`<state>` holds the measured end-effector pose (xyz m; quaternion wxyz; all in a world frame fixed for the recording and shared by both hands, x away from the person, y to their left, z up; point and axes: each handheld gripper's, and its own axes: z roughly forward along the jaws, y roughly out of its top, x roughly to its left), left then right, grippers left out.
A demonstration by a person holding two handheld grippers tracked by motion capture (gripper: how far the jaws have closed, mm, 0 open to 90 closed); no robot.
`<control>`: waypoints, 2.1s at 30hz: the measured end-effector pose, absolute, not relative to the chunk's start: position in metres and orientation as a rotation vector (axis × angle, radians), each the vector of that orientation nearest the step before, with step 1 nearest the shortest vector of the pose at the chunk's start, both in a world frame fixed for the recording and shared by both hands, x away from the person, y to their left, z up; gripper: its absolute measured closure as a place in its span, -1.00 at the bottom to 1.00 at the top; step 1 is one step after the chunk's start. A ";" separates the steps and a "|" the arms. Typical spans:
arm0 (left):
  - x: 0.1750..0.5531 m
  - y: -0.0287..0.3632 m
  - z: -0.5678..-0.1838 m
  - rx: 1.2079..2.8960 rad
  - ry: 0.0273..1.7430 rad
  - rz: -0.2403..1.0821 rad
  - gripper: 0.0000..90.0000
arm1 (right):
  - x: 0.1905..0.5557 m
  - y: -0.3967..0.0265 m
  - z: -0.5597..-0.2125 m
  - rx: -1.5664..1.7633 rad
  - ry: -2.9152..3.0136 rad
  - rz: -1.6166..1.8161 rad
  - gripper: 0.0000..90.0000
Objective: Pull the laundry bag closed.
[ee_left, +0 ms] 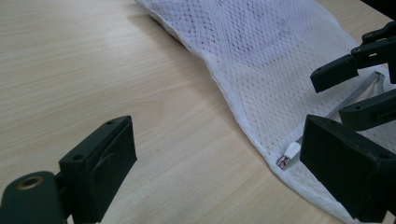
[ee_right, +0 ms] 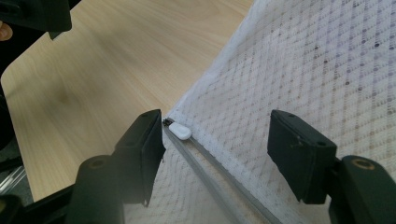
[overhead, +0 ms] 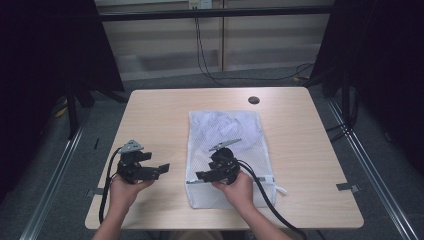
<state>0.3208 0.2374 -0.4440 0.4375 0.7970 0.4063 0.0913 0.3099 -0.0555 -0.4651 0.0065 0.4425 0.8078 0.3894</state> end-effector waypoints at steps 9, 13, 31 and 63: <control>0.321 0.238 -0.444 1.988 1.001 0.227 -0.77 | 0.311 -0.049 -0.470 1.352 2.574 1.209 -0.17; 0.321 0.239 -0.444 1.990 1.001 0.225 -0.76 | 0.311 -0.045 -0.472 1.342 2.609 1.193 -0.12; 0.321 0.238 -0.444 1.987 1.011 0.227 -0.77 | 0.312 -0.038 -0.479 1.360 2.667 1.154 0.11; 0.322 0.240 -0.445 1.989 1.015 0.229 -0.76 | 0.318 -0.025 -0.487 1.479 2.680 1.217 0.65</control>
